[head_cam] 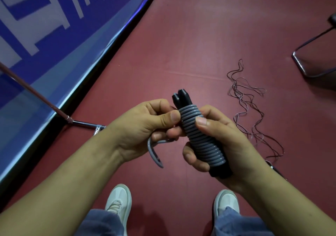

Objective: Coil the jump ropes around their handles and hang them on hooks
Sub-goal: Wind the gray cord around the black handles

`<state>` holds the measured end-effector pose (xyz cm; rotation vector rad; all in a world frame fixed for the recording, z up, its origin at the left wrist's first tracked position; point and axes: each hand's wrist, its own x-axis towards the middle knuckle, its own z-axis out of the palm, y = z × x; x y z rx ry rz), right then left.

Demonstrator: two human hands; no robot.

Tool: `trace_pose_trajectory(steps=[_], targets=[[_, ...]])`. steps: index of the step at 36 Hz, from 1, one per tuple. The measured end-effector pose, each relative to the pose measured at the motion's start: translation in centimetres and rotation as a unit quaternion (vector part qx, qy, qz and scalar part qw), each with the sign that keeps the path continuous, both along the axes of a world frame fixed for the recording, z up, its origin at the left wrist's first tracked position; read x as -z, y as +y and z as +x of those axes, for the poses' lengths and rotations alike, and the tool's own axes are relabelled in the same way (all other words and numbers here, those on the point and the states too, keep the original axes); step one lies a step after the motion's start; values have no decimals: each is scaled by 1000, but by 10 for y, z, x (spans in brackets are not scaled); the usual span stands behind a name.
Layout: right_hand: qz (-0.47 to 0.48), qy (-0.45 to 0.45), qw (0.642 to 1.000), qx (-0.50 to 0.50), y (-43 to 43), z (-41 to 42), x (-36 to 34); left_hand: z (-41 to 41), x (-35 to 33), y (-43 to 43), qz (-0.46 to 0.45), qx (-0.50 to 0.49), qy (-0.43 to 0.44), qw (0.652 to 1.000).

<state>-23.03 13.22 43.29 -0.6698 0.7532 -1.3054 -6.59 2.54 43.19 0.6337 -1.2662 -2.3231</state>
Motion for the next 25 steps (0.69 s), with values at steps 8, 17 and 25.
trace_pose_trajectory(steps=[8, 17, 25], targets=[[22, -29, 999, -32, -2, -2, 10, 0, -1, -5, -65, -36, -74, 994], [113, 166, 976, -79, -2, -7, 17, 15, 4, -4, -186, 12, -170, 968], [130, 166, 978, -5, -5, 6, 13, 5, 12, 6, -144, -44, -130, 980]])
